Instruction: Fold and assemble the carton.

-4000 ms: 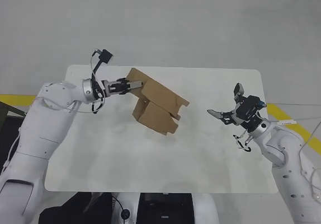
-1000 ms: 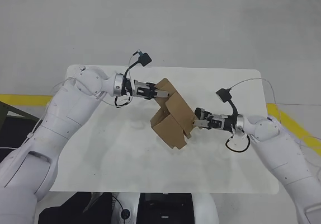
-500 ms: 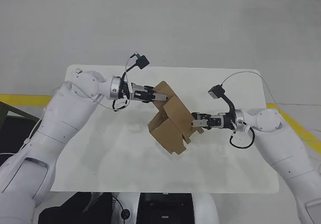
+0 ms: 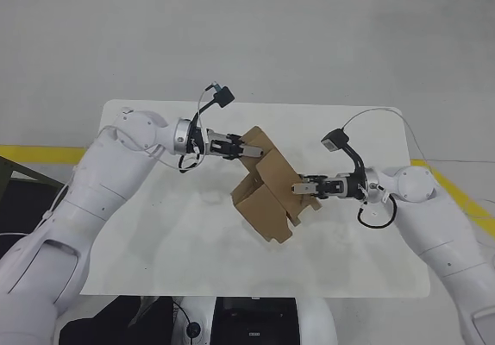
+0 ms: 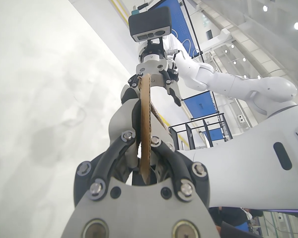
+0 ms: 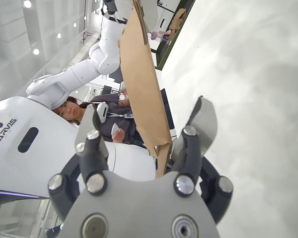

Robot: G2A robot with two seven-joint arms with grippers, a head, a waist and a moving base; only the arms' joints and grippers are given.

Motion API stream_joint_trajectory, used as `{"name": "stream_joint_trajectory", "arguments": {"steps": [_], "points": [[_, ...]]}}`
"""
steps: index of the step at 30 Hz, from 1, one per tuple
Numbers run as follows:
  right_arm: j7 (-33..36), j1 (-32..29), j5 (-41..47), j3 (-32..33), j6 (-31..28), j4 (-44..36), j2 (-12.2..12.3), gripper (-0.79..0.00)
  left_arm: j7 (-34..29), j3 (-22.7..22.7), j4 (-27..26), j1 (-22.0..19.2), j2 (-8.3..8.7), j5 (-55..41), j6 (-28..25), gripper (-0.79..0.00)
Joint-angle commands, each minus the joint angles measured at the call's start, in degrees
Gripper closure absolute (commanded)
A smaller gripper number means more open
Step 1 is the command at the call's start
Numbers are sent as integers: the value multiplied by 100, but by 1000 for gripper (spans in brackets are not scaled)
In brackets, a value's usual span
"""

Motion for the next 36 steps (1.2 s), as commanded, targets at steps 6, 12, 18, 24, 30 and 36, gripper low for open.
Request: {"name": "stream_joint_trajectory", "arguments": {"steps": [6, 12, 18, 24, 30, 36], "points": [[120, 58, 184, -95, 120, 46, -9, -68, 17, 113, 99, -64, -10, -95, -17, 0], [183, 124, 342, -167, 183, 137, -24, 0, 33, 166, 164, -78, 14, -170, -33, 0], [247, 169, 509, -230, 246, 207, -42, 0, 138, 145, -36, -45, 80, -396, -139, -785], [310, 203, 617, -264, 310, 270, -55, 0, 273, -70, -167, 65, 257, -505, -274, -785], [238, 137, 757, -160, 238, 309, -44, 0, 350, -377, -76, 235, 445, -493, -350, -785], [-142, -105, 872, 153, 36, 392, 0, 0, 394, -684, -198, 498, 590, -423, -393, -785]]}}
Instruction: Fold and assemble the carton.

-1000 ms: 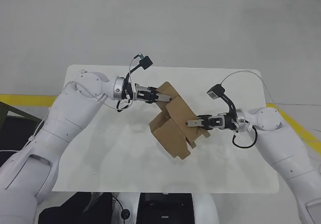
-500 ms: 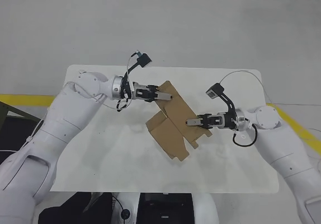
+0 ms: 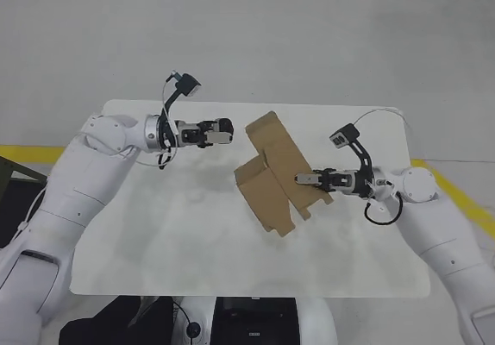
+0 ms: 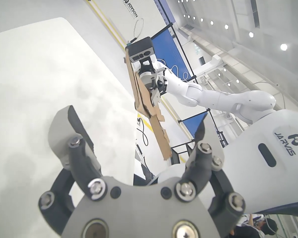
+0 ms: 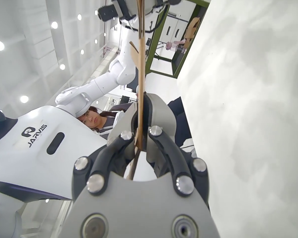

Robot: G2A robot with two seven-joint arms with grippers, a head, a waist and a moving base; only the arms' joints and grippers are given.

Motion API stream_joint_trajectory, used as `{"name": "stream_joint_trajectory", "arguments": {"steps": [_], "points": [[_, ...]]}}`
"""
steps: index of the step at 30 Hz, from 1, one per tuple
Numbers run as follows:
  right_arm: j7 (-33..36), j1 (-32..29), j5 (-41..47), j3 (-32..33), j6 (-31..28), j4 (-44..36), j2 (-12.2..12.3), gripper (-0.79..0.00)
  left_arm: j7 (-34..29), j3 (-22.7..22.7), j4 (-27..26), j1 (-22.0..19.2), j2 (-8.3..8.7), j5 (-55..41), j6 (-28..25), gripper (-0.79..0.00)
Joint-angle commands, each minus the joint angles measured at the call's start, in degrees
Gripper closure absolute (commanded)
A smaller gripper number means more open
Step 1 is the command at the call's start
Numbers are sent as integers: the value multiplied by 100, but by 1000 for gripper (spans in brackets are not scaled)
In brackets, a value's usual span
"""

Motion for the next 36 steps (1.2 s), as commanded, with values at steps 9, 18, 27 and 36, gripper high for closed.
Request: {"name": "stream_joint_trajectory", "arguments": {"steps": [9, 18, 27, 36], "points": [[-1039, -482, -441, 500, 60, -374, 90, 0, 330, -290, -770, 504, 108, 356, 431, -785], [-1199, -544, -689, 654, 166, -448, 125, 0, 265, -242, -899, 542, 100, 421, 572, -785], [-1199, -544, -689, 654, 166, -448, 125, 0, 265, -242, -899, 542, 100, 421, 572, -785], [-1884, -708, -431, 739, 533, -665, 95, 0, 716, -331, -1083, 657, 112, 821, 730, -785]]}}
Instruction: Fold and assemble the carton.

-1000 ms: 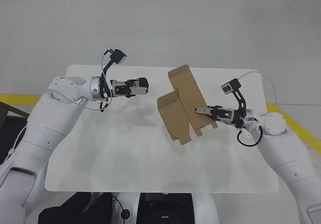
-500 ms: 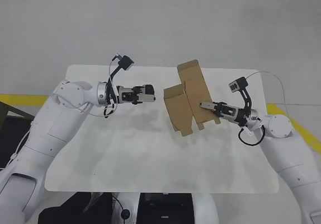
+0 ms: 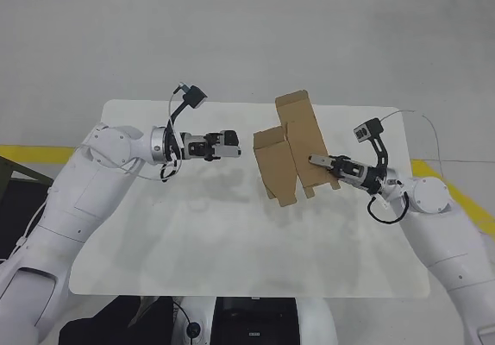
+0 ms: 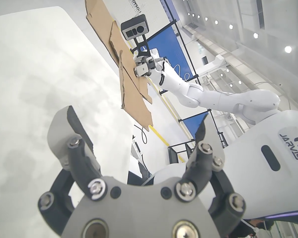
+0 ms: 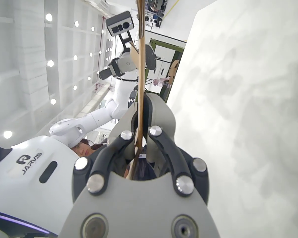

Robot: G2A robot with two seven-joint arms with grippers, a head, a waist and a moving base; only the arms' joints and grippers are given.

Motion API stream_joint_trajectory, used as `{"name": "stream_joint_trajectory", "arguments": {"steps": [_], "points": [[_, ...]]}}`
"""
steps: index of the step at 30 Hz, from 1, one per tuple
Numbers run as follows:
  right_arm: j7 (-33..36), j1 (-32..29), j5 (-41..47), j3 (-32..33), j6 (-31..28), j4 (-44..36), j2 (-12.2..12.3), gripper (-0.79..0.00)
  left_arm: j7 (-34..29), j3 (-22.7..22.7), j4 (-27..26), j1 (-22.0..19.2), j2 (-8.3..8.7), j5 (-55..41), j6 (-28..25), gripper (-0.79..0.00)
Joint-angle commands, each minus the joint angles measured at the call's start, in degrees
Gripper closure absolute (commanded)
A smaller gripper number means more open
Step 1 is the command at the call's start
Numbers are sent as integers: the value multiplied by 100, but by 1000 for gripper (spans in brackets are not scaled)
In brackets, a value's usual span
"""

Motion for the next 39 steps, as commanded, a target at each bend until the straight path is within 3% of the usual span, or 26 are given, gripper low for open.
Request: {"name": "stream_joint_trajectory", "arguments": {"steps": [1, 10, 16, 25, 33, 36, 39], "points": [[-389, -89, 86, 56, 138, -133, -9, 0, 307, -84, -98, 75, 14, 241, 130, -785], [-2735, -648, -1105, 312, 949, -1243, -12, 0, 1586, -404, -787, 620, 35, 587, 763, -785], [-3675, -876, -1044, 233, 1438, -1597, -104, 0, 1919, -228, -896, 761, -62, 310, 961, -785], [-4453, -1117, -1071, 144, 1448, -1776, -233, 0, 2095, 383, -534, 598, -323, 133, 934, -785], [-4628, -1200, -1184, 111, 1520, -1809, -315, 0, 2079, 648, -123, 329, -525, -120, 862, -785], [-4647, -1211, -1247, 94, 1530, -1845, -345, 0, 2096, 734, 41, 228, -598, -116, 846, -637], [-4622, -1225, -1280, 88, 1539, -1879, -371, 0, 2125, 826, 184, 134, -673, -101, 842, -548]]}}
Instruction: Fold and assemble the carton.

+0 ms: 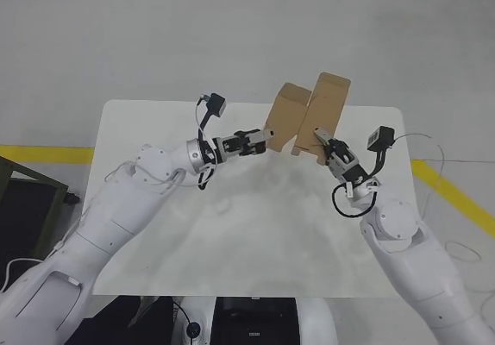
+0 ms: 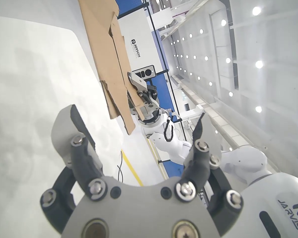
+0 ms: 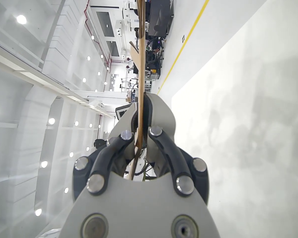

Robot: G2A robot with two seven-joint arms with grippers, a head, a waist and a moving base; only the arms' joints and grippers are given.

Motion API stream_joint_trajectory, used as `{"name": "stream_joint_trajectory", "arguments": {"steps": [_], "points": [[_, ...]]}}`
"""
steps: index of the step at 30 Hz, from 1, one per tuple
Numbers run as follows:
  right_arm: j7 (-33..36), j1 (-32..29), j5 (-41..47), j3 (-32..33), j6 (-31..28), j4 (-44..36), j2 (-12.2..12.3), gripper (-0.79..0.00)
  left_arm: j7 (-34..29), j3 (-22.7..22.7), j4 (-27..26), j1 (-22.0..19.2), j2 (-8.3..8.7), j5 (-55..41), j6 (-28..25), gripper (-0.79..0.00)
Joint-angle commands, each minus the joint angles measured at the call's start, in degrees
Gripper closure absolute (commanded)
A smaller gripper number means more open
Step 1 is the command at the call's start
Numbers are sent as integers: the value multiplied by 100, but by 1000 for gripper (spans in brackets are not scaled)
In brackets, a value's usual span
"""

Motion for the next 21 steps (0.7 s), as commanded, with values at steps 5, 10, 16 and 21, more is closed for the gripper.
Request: {"name": "stream_joint_trajectory", "arguments": {"steps": [5, 10, 16, 21], "points": [[64, -32, -84, -36, 44, -57, -49, 0, 44, 120, 248, -132, -131, -47, -43, -366], [97, -44, -112, -23, 58, -50, -89, 0, 7, 124, 392, -180, -204, -102, -85, -219], [115, -72, -167, 20, 82, -107, -129, 0, -78, 54, 483, -184, -252, -138, -105, 0], [109, -164, -177, 158, 62, -236, -143, -785, -162, -14, 488, -178, -279, -103, -123, 0]]}}
